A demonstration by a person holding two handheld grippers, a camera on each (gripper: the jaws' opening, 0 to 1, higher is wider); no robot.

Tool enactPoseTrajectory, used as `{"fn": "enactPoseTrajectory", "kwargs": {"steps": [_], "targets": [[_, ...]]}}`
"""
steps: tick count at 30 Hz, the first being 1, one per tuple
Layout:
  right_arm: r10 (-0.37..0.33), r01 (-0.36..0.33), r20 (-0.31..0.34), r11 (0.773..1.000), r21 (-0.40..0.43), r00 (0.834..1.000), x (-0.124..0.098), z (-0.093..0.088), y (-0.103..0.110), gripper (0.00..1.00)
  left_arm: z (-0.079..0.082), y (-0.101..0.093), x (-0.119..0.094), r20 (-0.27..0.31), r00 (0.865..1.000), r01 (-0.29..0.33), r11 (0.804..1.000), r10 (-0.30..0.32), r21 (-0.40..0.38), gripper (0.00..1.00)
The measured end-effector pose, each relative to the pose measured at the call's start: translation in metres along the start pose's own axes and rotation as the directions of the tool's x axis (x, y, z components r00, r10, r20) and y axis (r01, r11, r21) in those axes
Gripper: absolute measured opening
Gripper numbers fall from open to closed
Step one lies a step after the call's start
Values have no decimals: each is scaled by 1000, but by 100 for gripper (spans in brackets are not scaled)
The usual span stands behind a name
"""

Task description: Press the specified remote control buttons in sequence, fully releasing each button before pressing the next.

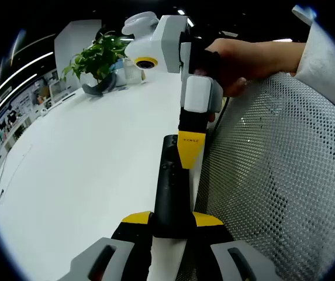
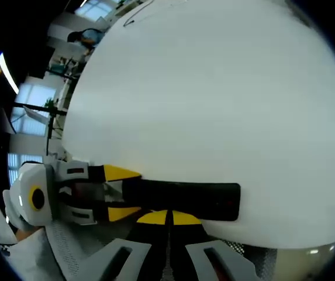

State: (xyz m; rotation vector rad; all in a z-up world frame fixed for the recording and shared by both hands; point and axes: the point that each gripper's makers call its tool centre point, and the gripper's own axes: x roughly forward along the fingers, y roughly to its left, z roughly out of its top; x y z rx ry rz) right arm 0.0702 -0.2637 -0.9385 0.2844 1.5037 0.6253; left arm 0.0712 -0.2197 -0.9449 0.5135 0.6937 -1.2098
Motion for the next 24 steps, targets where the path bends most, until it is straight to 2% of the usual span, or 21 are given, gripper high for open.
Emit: {"fn": "enactPoseTrajectory", "kwargs": {"steps": [8,16,20,24], "targets": [[-19,19,-11,1000,-13,1000,3,-2,-2,0,0,-1,0,0,1000,-1,1000,1,6,25],[4,-4,-12,1000,7,1000,1,-2,-1,0,-1,-1,0,1,1000,-1,1000,1,8,25],[35,-35,29,999,-8,999,0,5,7,0,0,-1,0,2,1000,1,1000,-1,12,25],[22,-20,44,999,-46,999,2,7,9,0,0,-1,0,4,1000,3,1000,-3,13,25]]}}
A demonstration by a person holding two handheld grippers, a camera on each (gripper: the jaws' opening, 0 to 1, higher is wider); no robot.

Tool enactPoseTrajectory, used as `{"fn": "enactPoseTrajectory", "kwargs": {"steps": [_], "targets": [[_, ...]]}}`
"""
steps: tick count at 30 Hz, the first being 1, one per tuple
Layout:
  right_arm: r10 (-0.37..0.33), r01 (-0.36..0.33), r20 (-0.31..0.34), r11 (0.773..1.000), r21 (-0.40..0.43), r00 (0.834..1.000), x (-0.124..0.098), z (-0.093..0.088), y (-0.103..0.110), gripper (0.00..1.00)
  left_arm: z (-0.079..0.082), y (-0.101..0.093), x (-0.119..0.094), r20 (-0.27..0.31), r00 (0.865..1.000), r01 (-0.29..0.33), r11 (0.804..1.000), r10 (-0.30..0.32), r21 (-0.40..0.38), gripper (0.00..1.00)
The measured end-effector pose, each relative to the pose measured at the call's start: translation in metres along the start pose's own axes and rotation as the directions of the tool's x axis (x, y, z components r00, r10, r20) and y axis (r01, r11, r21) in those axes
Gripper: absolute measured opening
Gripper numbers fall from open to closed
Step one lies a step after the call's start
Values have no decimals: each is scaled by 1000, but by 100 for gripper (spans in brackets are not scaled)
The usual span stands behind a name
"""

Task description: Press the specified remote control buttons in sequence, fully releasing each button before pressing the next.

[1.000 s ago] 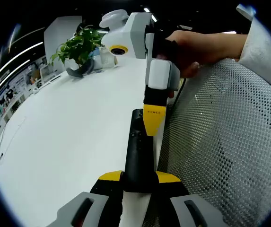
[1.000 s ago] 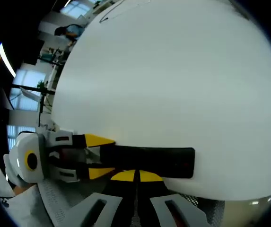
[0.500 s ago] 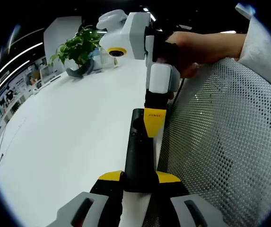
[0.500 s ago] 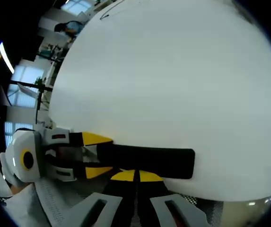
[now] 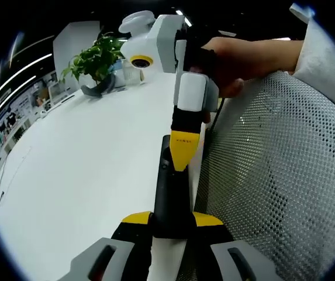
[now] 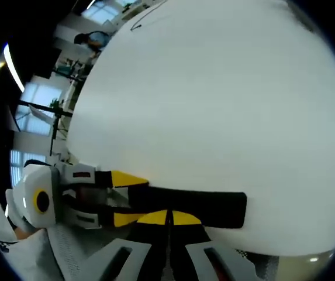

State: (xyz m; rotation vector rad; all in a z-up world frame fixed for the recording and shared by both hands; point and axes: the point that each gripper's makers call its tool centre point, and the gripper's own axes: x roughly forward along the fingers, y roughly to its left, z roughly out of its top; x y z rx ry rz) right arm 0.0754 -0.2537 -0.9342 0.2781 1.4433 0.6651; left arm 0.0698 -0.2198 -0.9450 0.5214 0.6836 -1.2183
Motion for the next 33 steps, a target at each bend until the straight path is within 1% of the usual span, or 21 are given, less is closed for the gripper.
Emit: {"fn": "enactPoseTrajectory", "kwargs": {"steps": [4,7,11,24,33], "targets": [[-7,7,12,999,-42,1000,2,2,2,0,1,-1,1,3,1000,-1,1000,1,0,25],[-1,2,12,998,-57,1000,3,3,4,0,2,-1,1,5,1000,-1,1000,1,0,25],[9,-8,26,999,-52,1000,2,6,5,0,2,-2,2,8,1000,0,1000,0,1,25],[-4,6,25,998,-59,1000,4,6,2,0,2,-1,2,15,1000,-2,1000,2,-3,25],[2,-1,30,999,-46,1000,4,7,2,0,2,-1,3,19,1000,-6,1000,6,-11,25]]}}
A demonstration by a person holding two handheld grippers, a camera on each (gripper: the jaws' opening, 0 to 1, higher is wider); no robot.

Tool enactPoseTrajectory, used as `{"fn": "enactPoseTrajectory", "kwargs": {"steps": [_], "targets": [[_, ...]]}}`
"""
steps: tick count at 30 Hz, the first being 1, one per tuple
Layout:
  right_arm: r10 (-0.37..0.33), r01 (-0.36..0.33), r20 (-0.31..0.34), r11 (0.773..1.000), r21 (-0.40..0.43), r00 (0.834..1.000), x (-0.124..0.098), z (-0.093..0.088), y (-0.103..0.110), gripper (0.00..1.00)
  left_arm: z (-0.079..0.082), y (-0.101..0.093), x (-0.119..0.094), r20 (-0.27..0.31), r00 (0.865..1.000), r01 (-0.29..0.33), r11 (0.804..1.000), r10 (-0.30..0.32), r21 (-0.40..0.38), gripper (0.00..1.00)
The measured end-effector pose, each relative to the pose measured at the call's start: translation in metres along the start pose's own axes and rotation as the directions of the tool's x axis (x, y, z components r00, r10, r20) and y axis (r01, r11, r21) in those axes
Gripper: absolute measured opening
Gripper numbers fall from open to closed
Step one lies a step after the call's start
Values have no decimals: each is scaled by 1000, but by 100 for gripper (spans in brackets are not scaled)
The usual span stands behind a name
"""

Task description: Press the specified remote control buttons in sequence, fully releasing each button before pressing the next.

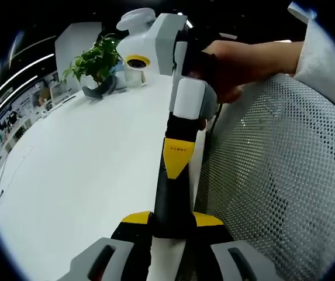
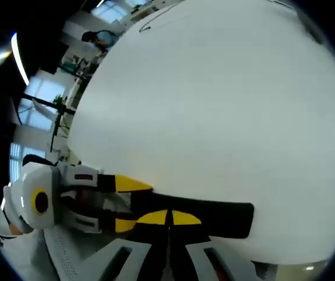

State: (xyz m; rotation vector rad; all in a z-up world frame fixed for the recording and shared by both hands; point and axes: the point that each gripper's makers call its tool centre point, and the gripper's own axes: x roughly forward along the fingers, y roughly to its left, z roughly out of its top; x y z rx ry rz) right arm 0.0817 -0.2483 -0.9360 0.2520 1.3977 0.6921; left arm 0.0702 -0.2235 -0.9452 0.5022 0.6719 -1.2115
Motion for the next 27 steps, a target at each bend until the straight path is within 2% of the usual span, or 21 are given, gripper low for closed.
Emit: {"fn": "enactPoseTrajectory", "kwargs": {"steps": [6,19,27], "targets": [[-13,13,2,1000,-24,1000,1,1,-1,0,0,0,0,0,1000,1,1000,-1,2,25],[10,-10,-8,1000,8,1000,0,2,0,0,0,1,0,-6,1000,-8,1000,8,-6,25],[23,-23,6,999,-33,1000,0,4,7,0,0,0,0,-12,1000,-9,1000,8,-7,25]]}}
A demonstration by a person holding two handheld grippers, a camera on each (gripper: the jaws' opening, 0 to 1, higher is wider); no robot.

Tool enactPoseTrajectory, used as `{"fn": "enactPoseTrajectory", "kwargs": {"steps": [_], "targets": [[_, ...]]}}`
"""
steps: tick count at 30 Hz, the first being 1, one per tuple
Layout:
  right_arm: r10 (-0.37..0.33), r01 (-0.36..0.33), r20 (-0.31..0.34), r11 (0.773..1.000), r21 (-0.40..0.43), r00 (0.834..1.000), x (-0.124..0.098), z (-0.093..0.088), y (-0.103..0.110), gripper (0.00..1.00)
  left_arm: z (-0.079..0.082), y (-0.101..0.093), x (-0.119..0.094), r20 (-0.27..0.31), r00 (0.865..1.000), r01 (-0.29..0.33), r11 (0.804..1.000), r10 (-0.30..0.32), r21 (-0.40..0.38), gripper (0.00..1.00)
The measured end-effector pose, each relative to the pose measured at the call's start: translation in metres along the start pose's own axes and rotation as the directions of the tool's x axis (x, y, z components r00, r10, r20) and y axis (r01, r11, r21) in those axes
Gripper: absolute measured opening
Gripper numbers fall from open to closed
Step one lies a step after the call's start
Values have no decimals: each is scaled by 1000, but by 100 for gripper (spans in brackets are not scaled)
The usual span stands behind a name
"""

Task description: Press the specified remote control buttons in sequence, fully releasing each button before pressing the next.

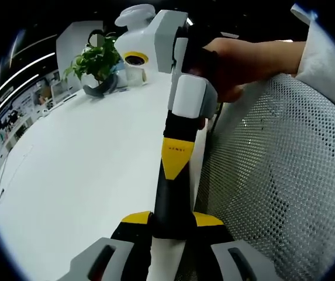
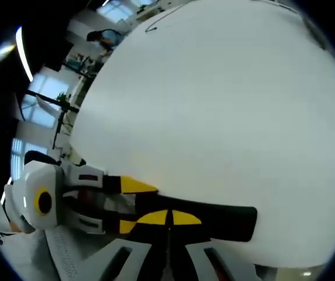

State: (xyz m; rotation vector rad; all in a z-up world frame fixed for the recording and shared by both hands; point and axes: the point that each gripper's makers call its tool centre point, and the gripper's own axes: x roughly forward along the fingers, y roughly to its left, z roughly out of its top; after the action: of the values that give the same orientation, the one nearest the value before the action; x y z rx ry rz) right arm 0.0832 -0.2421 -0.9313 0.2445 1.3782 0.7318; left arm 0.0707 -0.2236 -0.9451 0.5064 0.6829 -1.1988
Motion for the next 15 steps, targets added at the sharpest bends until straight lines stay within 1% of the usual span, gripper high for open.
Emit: {"fn": "enactPoseTrajectory", "kwargs": {"steps": [3,6,10,15], "targets": [[10,-10,-2,1000,-3,1000,1,0,2,0,0,0,1,-1,1000,0,1000,0,0,25],[6,-6,-4,1000,-8,1000,3,-1,2,0,0,1,1,-1,1000,1,1000,-1,0,25],[3,-4,-31,1000,-13,1000,7,-4,2,0,0,0,0,-3,1000,1,1000,-1,-3,25],[0,0,-22,1000,-15,1000,6,-4,2,0,0,1,0,-9,1000,-1,1000,1,-11,25]]}}
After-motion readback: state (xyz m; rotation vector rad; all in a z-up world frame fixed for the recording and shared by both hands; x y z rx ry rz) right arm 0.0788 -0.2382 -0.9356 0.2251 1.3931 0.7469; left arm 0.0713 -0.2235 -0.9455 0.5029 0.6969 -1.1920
